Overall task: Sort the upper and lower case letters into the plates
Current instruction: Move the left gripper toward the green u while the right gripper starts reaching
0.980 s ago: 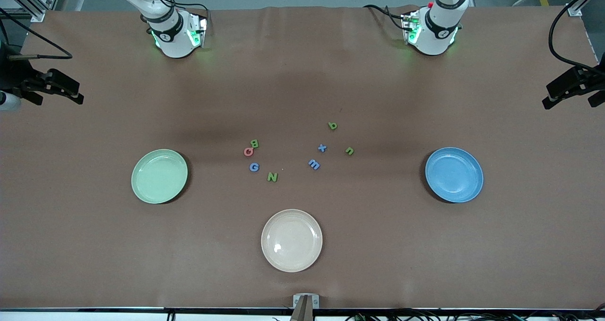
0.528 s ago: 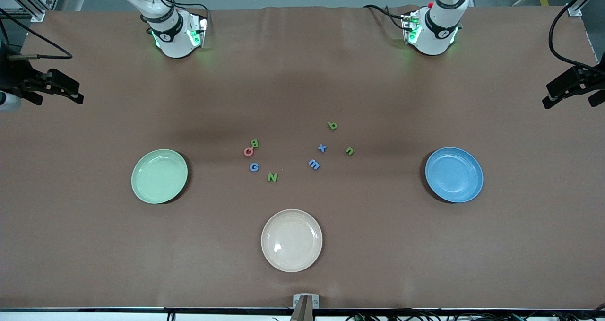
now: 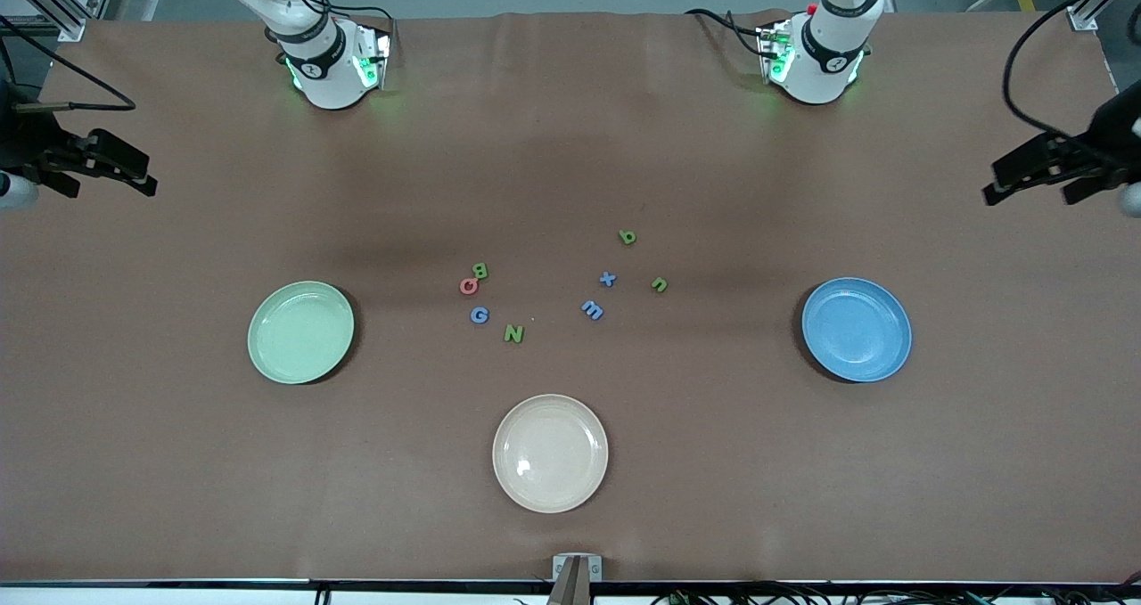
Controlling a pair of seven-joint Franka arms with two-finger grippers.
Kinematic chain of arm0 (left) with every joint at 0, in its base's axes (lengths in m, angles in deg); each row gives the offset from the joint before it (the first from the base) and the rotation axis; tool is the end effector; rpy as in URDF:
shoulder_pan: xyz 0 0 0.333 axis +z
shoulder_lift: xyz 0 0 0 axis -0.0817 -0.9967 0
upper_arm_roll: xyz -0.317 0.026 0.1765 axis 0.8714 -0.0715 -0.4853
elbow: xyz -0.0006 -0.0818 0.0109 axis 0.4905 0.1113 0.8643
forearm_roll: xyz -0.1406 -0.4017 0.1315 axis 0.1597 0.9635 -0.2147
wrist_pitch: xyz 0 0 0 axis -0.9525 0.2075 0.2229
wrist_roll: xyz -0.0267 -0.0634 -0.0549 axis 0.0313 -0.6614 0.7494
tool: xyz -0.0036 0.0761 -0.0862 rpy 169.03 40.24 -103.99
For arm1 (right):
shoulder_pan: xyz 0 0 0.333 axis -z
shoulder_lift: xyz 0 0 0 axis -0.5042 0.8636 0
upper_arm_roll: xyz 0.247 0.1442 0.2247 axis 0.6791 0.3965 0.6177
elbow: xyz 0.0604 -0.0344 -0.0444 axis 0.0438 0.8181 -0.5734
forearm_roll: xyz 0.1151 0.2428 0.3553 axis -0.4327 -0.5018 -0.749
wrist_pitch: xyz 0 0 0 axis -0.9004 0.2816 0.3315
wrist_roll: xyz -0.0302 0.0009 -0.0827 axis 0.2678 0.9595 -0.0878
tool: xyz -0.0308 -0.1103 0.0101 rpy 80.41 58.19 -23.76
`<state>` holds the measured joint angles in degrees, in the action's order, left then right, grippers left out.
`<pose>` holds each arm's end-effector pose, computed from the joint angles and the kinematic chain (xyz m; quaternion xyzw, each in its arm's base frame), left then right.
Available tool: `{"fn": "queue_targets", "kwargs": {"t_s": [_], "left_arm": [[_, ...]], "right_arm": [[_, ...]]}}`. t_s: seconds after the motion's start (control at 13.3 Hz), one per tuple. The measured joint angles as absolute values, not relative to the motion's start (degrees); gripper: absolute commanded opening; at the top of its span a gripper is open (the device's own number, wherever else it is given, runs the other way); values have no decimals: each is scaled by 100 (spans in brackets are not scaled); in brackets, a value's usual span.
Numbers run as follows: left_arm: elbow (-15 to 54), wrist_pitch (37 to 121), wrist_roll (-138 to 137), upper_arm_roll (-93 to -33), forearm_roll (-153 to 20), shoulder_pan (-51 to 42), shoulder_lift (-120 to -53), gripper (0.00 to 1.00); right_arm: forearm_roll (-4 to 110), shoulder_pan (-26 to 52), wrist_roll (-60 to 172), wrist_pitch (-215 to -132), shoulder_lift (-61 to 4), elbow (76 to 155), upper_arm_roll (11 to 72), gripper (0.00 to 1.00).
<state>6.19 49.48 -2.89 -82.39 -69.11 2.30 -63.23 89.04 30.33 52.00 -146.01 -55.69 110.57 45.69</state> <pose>0.6167 -0.0276 0.6714 0.9982 0.0222 -0.0148 0.0542 0.5800 -0.0105 0.6701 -0.9999 0.0003 0.0125 0.0088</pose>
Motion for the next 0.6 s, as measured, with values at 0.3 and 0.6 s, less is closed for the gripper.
{"fn": "queue_targets", "kwargs": {"t_s": [0.3,0.6], "left_arm": [[684,5047,912,-7780,-6802,-16,-6878,100],[755,5680,2711,-7679,-7010,-825,-7624,100]], "right_arm": [[8904,3046,5200,-14517,-5562,10920,4538,100],[8903,3068,5200,-14517,-5367,10929,4523,100]]}}
